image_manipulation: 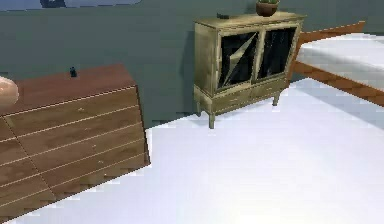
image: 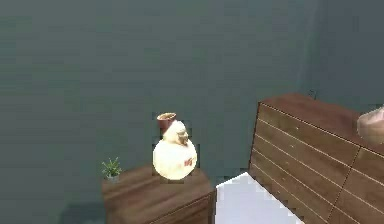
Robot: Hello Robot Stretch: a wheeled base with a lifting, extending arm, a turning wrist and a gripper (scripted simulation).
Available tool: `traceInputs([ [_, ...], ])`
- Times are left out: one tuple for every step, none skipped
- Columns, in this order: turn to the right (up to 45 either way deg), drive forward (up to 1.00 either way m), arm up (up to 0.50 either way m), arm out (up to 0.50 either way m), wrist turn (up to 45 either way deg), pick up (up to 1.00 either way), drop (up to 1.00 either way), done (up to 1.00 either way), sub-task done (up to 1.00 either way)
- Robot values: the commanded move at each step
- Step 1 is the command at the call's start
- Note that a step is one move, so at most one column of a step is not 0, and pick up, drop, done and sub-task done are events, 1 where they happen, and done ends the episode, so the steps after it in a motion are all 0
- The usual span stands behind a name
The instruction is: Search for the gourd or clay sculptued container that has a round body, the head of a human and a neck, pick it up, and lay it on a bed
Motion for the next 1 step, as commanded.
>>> traceInputs([
  [0.0, 0.45, 0.00, 0.00, 0.0, 0.00, 0.00, 0.00, 0.00],
])
